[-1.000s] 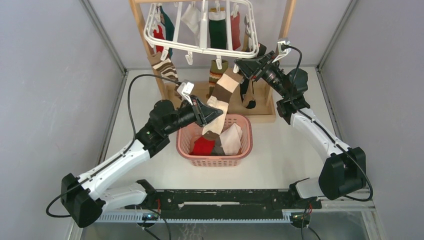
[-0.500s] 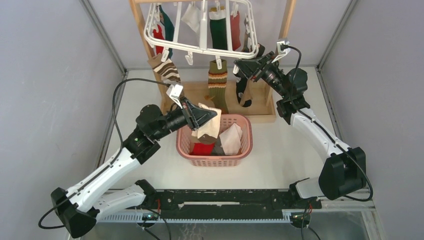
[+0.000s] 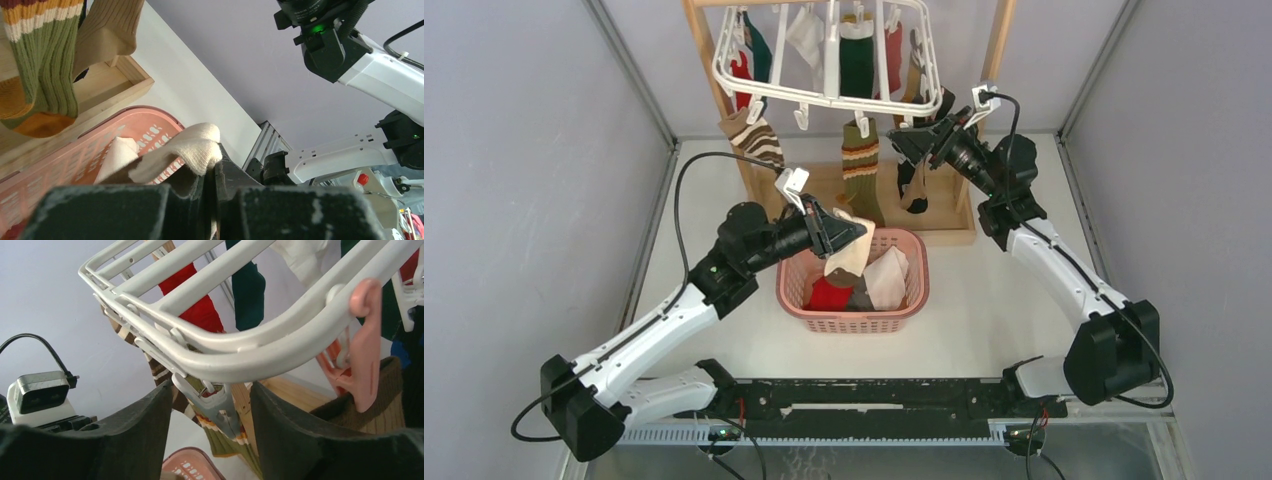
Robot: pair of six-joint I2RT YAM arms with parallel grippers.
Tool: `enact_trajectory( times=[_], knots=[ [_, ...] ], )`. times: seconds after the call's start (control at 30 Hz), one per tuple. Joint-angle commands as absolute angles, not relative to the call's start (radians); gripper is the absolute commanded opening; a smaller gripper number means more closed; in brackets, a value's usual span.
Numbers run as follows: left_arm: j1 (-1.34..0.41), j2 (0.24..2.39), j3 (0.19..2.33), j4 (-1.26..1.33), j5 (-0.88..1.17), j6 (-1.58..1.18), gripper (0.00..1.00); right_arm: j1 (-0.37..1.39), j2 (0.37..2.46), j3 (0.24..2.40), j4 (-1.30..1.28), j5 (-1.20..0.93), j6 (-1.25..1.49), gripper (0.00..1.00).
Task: Remove the socks clipped to the hanger
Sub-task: Place the sock in the bin.
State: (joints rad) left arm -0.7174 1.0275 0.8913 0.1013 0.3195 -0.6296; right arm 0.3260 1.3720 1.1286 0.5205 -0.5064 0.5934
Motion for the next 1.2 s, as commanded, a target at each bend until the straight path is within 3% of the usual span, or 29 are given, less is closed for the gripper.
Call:
enact_trajectory(
  times=[0.0,0.3,0.63,0.9,0.93,1.03,1.17],
  knots=[
    [-0.713,1.041,0.917,0.146,0.342,-0.639,0.11,0.33,1.295,1.128,0.494,-0.51,0.549,0.68],
    [-0.712,1.079,0.879,0.155,0.319,-0.637,0.18,0.317,1.169,1.028,0.416,-0.544,0.528,0.75],
    [-0.713,1.14,0.884,0.01,0.252,-0.645,0.41,0.25,0.994,0.892,0.325,-0.542,0.494,0.76],
    [-0.712,1.156,0.876,-0.06,0.212,-0.645,0.54,0.125,0.967,0.816,0.349,-0.572,0.538,0.76],
    [-0.712,1.155,0.876,-0.07,0.204,-0.643,0.57,0.111,0.969,0.813,0.359,-0.576,0.544,0.76],
    [-0.713,1.147,0.877,-0.099,0.18,-0.635,0.95,0.075,0.986,0.808,0.383,-0.588,0.56,0.76],
    [-0.713,1.128,0.877,-0.127,0.156,-0.623,1.0,0.045,1.027,0.81,0.424,-0.586,0.571,0.76]
  ],
)
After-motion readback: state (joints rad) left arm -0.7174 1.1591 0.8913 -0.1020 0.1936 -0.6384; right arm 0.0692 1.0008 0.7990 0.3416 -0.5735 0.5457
